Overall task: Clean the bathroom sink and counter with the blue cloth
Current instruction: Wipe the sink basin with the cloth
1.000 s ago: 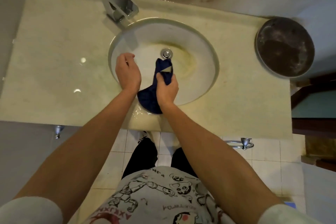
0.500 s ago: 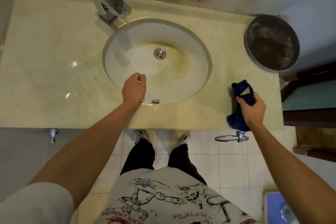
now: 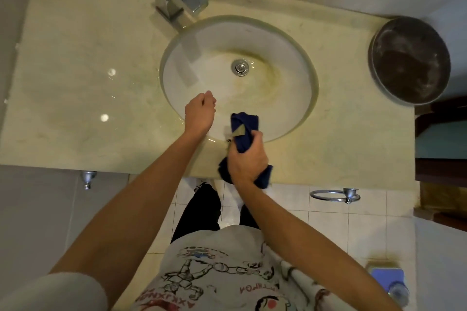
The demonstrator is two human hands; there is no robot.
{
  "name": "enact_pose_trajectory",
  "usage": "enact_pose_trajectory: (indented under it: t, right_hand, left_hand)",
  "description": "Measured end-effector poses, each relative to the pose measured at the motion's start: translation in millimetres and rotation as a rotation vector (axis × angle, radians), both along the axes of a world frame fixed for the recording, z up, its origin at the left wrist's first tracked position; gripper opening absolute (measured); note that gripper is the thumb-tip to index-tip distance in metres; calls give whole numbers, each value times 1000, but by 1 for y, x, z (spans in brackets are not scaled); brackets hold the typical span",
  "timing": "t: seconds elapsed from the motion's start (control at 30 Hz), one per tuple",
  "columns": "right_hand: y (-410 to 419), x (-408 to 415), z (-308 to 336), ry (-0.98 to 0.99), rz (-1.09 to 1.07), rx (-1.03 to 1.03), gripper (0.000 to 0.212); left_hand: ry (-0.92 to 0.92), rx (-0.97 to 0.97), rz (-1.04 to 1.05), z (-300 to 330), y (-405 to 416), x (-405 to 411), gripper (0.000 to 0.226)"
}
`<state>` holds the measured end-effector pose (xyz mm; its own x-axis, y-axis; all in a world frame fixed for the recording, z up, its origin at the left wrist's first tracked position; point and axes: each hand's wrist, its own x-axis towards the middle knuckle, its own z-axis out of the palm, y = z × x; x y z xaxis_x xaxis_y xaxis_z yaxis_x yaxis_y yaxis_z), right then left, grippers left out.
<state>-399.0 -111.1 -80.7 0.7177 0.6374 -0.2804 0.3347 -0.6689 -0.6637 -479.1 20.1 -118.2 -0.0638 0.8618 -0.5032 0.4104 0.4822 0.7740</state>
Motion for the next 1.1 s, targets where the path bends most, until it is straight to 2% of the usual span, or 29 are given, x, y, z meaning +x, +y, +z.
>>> enact_pose_trajectory:
  t: [0.07,0.13,0.23,0.3,0.37,0.43,0.57,0.63,0.73,0.83,0.97,1.1]
  right_hand:
    - [21,-22,3,73,65,25,27]
    - [39,-22,6,211,40,114,18]
    - [54,15,15,513,-164,264,15]
    - [53,56,24,612,-269,345,18]
    - [44,105,33,565,-322,390,17]
    - [31,156,40,433,-303,393,26]
    - [0,228,41,133,-181,247,25]
    - [-12,246,34,102,-202,205,23]
    - [-5,267,30,163,-249,243,14]
    - [41,295,37,142,-167,314,13]
    - [138,327,50,-63,132,300,20]
    - [234,305,45,-223,363,255,27]
  left_hand:
    - [-31,-24,40,4,6,-5,43]
    - [-68,-48,79,3,12,-9,46]
    - [-42,-64,56,4,12,-7,49]
    - [23,-44,4,6,6,-1,48]
    - [114,-29,-27,6,-2,7,45]
    - [241,-13,-59,7,-10,15,44]
    - [404,42,-87,8,-18,22,42]
    - [444,44,-68,7,-17,24,43]
    - [505,31,-35,2,-15,28,43]
    - [571,52,5,-3,-14,34,43]
    - [637,66,27,-8,-14,37,42]
    - [647,63,72,-9,-15,38,39]
